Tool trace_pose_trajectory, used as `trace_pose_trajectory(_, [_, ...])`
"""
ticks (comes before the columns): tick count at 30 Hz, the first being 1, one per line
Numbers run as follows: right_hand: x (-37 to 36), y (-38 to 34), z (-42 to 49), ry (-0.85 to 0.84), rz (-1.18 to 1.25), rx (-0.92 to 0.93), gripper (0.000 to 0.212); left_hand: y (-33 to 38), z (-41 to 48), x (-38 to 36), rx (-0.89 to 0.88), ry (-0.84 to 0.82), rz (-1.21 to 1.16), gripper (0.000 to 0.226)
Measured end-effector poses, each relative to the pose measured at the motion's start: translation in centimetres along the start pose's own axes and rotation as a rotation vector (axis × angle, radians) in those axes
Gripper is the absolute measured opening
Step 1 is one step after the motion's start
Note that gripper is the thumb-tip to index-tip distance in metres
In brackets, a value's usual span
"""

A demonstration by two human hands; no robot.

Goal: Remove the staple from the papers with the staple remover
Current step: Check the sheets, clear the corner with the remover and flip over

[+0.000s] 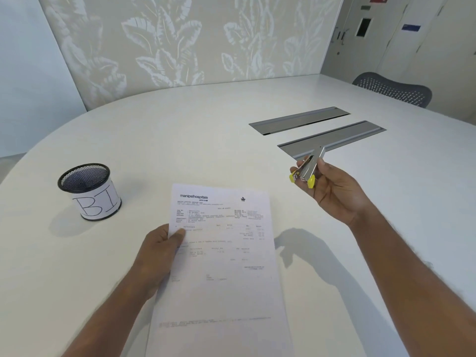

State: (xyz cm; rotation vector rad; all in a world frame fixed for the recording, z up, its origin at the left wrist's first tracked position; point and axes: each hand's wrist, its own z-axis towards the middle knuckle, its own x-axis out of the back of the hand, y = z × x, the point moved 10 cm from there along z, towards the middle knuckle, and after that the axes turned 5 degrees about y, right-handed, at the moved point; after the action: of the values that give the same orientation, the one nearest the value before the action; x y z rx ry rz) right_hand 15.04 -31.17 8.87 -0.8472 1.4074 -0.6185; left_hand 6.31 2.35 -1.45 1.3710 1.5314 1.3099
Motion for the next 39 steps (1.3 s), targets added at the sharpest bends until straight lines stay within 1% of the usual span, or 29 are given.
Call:
trace_pose_trajectory(3, [-1.6,-0.1,0.2,-0.059,-0.076,0.035,0.029,1.3,-0.8,-0.4,-0.138,0.038,0.159,0.027])
trace_pose_trajectory(6, [-2.9,-0.1,0.2,-0.104,-0.221,0.082,0.029,2.9,-1.8,-1.4,-0.273,0.043,0.282,0.026])
trace_pose_trajectory(10, [-5.9,0.8,0.6,-0.177,-0.363,0.129,0.030,3.8,-2.5,-2.0,-0.375,0.029,0.343,0.031])
trace_pose_trajectory(14, [-8.3,2.2,1.1,-0.236,-0.511,0.161,0.029,3.8,-2.8,-2.1,-0.390,0.026,0.344,0.025])
trace_pose_trajectory(17, [-9.1,3.2,1.2,-0.280,-0.586,0.169,0.031,3.8,-2.8,-2.3,-0.386,0.014,0.339,0.024])
trace_pose_trajectory(20, [-9.3,4.1,1.4,-0.320,-0.638,0.157,0.026,4.0,-3.0,-2.4,-0.390,0.006,0.340,0.025])
trace_pose_trajectory(26, [-9.6,5.3,1.4,-0.351,-0.643,0.112,0.024,4.2,-3.1,-2.4,-0.382,0.004,0.342,0.029])
trace_pose_trajectory(28, [-10.0,5.4,1.4,-0.358,-0.635,0.119,0.024,4.3,-3.2,-2.6,-0.377,-0.014,0.332,0.030])
trace_pose_trajectory(31, [-11.0,5.6,1.6,-0.367,-0.642,0.131,0.017,4.3,-3.4,-3.3,-0.372,-0.054,0.325,0.030])
trace_pose_trajectory(35, [-12.1,6.3,1.8,-0.367,-0.659,0.132,0.016,4.2,-3.4,-3.9,-0.371,-0.065,0.325,0.030])
trace_pose_trajectory(39, [-12.5,6.5,1.8,-0.339,-0.628,0.145,0.023,4.2,-3.5,-4.1,-0.376,-0.061,0.308,0.030])
